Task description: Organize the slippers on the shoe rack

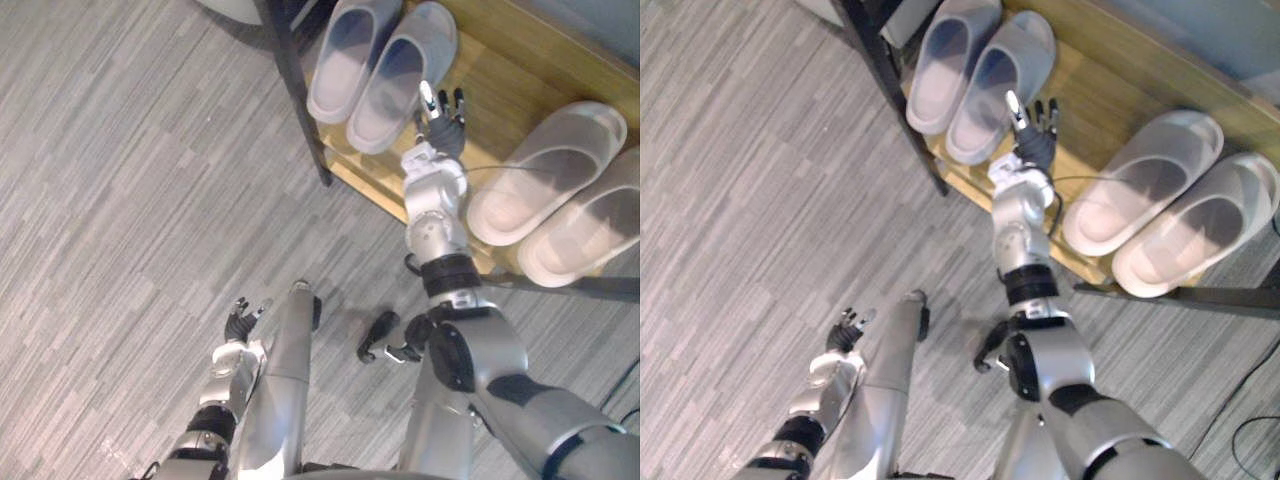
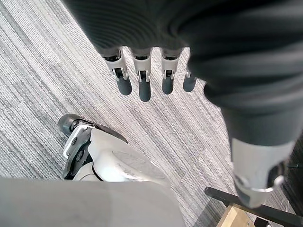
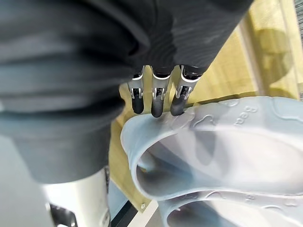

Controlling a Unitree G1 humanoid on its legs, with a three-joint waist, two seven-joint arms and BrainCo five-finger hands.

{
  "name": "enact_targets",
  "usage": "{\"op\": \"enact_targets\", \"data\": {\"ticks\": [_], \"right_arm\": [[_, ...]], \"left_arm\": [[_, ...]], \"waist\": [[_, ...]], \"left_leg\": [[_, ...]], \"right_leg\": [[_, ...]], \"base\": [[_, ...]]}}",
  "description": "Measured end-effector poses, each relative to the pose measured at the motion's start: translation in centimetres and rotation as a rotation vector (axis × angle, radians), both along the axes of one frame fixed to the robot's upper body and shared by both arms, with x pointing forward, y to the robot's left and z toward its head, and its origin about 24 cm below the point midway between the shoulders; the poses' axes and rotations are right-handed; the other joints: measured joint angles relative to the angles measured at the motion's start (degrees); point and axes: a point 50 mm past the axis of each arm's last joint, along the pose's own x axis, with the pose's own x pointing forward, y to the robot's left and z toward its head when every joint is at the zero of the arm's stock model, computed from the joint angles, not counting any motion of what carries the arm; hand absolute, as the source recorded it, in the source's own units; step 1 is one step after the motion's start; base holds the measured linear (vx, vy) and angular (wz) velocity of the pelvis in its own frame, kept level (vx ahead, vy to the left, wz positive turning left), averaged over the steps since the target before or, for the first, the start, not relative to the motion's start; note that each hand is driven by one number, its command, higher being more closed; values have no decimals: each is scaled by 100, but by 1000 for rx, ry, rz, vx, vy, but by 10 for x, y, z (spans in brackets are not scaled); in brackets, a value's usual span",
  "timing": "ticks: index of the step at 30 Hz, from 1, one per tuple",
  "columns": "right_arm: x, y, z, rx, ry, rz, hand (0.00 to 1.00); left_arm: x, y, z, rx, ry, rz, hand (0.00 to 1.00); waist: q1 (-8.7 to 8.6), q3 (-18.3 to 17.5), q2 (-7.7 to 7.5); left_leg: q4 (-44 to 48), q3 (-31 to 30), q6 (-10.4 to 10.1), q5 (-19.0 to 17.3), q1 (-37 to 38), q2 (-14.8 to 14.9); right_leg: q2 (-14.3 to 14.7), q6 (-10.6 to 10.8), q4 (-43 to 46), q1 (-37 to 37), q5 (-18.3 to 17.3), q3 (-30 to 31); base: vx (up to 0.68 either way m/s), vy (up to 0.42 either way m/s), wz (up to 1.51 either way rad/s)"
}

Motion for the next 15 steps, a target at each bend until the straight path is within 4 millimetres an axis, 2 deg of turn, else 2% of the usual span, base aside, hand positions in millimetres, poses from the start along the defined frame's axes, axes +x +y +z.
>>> {"op": "enact_targets", "data": {"ticks": [4, 7, 8, 9, 10, 12, 15], "right_arm": [[-4, 6, -17, -133, 31, 3, 0], [-15, 17, -42, -310, 59, 32, 0], [-22, 19, -51, -359, 61, 44, 0], [-31, 17, -64, -421, 65, 57, 0], [-36, 18, -69, -455, 60, 63, 0], [-58, 13, -84, -599, 26, 88, 0], [-85, 7, -111, -695, 45, 137, 0]], "left_arm": [[-1, 1, -2, -4, 8, 2, 0], [-5, -1, -6, -35, 18, 19, 0], [-7, -2, -8, -40, 27, 20, 0], [-9, -3, -10, -35, 39, 9, 0], [-10, -4, -11, -35, 44, 6, 0], [-18, -5, -17, -26, 65, -24, 0], [-29, -7, -27, -14, 113, -57, 0]], "waist": [[-41, 6, 2], [-101, 12, -3], [-141, 15, -10], [-177, 15, -10], [-201, 13, -13], [-318, 7, -19], [-391, -34, -63]], "left_leg": [[-113, 59, 1, -1, 313, 120], [-450, 201, 61, 44, 801, 251], [-608, 279, 98, 72, 1016, 288], [-836, 352, 125, 108, 1322, 320], [-945, 387, 146, 129, 1456, 337], [-1406, 530, 193, 234, 2013, 415], [-1978, 762, 292, 336, 2704, 502]], "right_leg": [[120, -5, -170, 289, 52, 19], [296, 95, -543, 669, 179, 92], [315, 91, -692, 841, 238, 112], [342, -4, -908, 1110, 355, 112], [363, 3, -1009, 1217, 397, 122], [481, 72, -1501, 1720, 576, 144], [601, 168, -2078, 2282, 786, 233]], "base": [[-3, 8, -15], [2, 8, -30], [29, 33, -23], [33, 38, -21], [29, 38, -21], [40, 49, -23], [72, 87, -34]]}}
